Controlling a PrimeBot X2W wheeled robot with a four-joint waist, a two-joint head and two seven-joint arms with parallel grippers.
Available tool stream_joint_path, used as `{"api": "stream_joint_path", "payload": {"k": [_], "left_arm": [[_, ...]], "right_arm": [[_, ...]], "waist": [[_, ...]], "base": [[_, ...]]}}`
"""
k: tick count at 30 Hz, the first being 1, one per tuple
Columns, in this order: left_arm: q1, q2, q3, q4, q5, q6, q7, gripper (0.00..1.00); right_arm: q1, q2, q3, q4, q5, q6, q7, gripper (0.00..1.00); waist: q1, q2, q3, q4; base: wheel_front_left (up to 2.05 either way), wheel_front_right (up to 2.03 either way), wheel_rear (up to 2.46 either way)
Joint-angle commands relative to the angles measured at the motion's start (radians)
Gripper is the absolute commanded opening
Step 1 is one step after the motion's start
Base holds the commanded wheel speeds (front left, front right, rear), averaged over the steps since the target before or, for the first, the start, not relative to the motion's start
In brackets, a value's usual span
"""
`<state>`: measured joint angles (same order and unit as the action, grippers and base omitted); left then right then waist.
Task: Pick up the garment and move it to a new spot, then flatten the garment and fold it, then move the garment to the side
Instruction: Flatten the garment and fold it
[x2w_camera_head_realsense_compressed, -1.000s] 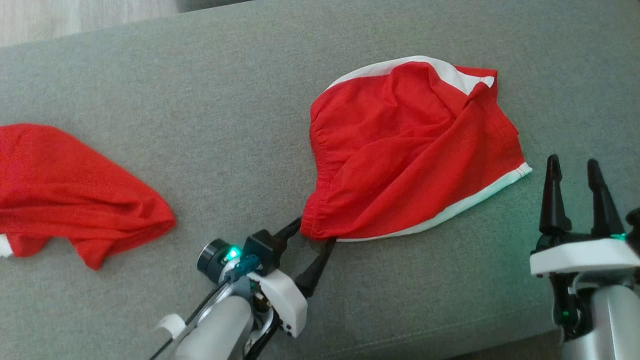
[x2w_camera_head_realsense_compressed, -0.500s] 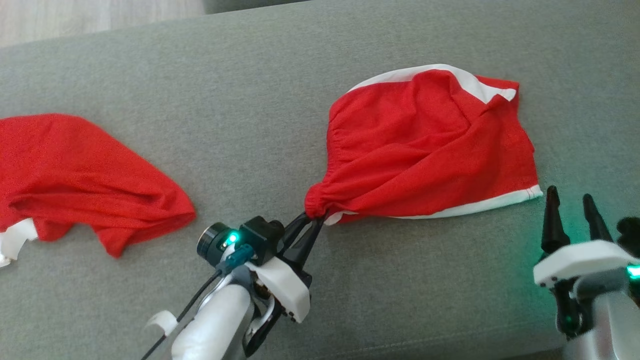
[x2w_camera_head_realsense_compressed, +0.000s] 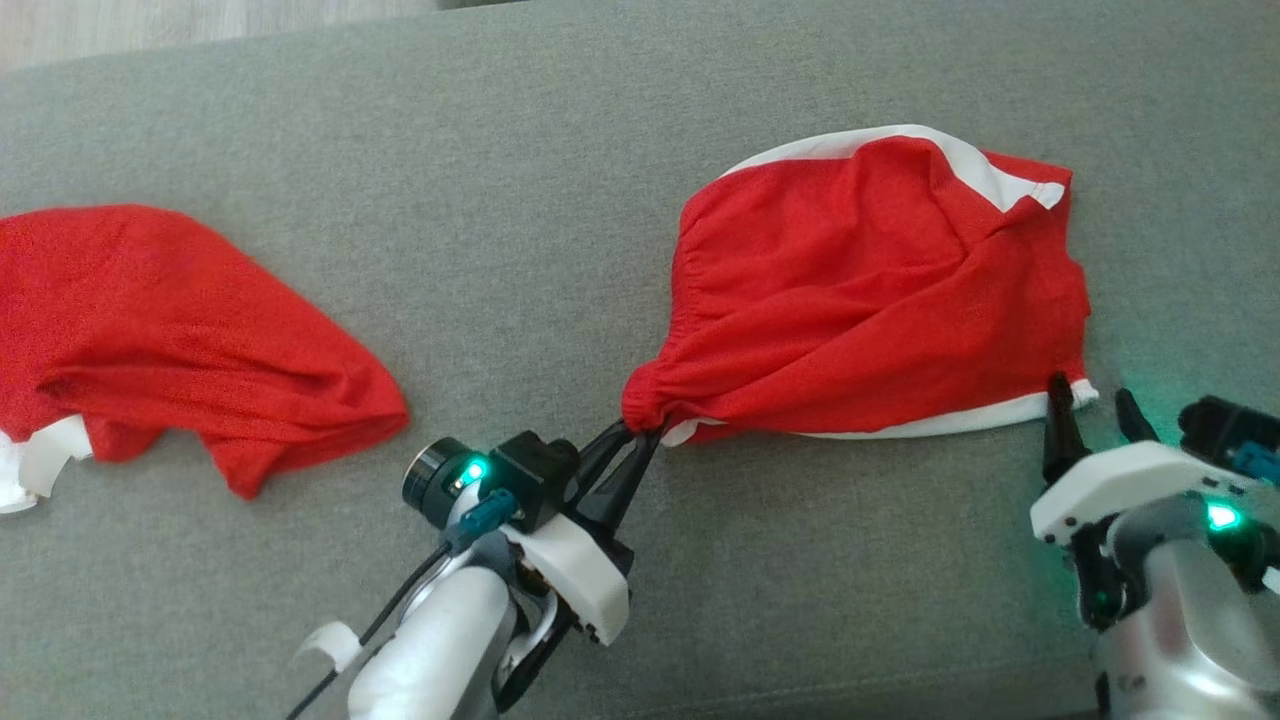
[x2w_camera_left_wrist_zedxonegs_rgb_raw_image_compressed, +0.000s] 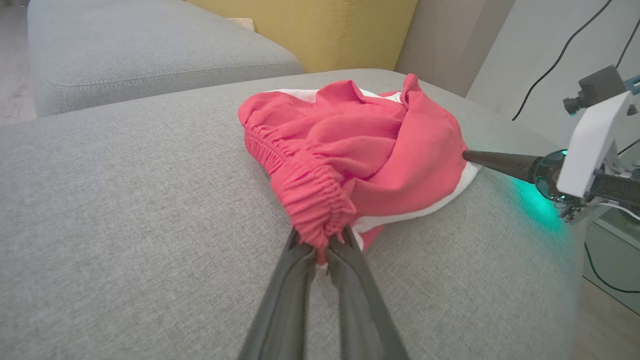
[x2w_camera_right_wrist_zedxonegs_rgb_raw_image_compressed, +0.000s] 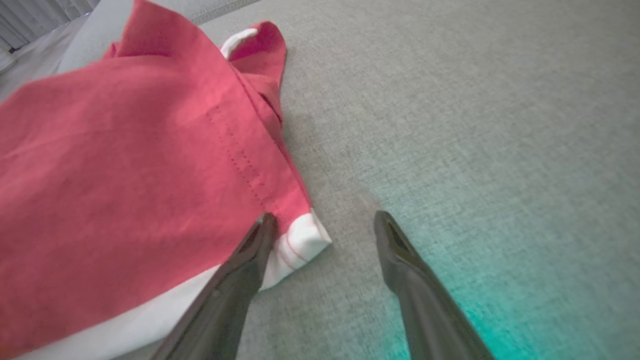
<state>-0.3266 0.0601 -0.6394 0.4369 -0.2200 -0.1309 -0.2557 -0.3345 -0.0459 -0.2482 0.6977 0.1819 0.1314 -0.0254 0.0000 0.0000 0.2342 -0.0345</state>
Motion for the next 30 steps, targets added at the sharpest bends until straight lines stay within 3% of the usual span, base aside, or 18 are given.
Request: {"api": "stream_joint_path", "payload": {"k": [1,2,3,4,9,15,22,27,30], "left_arm": [[-0.018,0.005,0.026,-0.032,0.007,0.0,-0.006,0.0],[-0.017,0.006,0.028,-0.03,0.008,0.0,-0.006,0.0],[-0.017,0.008,0.03,-0.026,0.009,0.0,-0.006,0.0],[-0.017,0.009,0.032,-0.024,0.009,0.0,-0.006,0.0],[-0.02,0.021,0.064,-0.008,0.017,0.0,-0.006,0.0],[-0.036,0.036,0.093,-0.01,0.019,0.0,-0.006,0.0],[-0.134,0.08,0.114,-0.039,-0.016,0.0,-0.006,0.0],[-0.332,0.152,0.088,-0.061,-0.074,0.0,0.02,0.0],[-0.434,0.192,0.079,-0.073,-0.099,0.0,0.043,0.0]], "right_arm": [[-0.03,-0.004,0.034,0.015,0.0,-0.001,0.013,1.0],[-0.035,-0.004,0.04,0.027,0.003,-0.001,0.013,0.67],[-0.039,-0.004,0.042,0.036,0.003,-0.001,0.009,0.09],[-0.042,-0.004,0.042,0.042,0.001,-0.001,0.002,0.0],[-0.049,-0.004,0.066,0.04,0.019,-0.001,-0.021,0.0],[-0.043,-0.004,0.146,-0.06,0.083,-0.001,-0.023,0.0],[-0.046,-0.032,0.226,-0.38,0.197,-0.001,0.068,0.0],[-0.147,-0.079,0.26,-0.599,0.236,-0.001,0.209,0.0],[-0.215,-0.082,0.263,-0.639,0.239,-0.001,0.262,0.0]], "waist": [[0.0,0.0,-0.001,-0.001],[0.0,0.0,-0.002,-0.003],[0.0,0.0,-0.003,-0.004],[0.0,0.0,-0.005,-0.006],[0.0,0.0,-0.022,-0.017],[0.0,0.0,-0.053,-0.03],[0.0,0.0,-0.107,-0.042],[0.0,0.0,-0.157,-0.034],[0.0,0.0,-0.185,-0.03]], "base": [[0.0,0.0,0.0],[0.0,0.0,0.0],[0.0,0.0,0.0],[0.0,0.0,0.0],[0.0,0.0,0.0],[0.0,0.0,0.0],[0.0,0.0,0.0],[0.0,0.0,0.0],[0.0,0.0,0.0]]}}
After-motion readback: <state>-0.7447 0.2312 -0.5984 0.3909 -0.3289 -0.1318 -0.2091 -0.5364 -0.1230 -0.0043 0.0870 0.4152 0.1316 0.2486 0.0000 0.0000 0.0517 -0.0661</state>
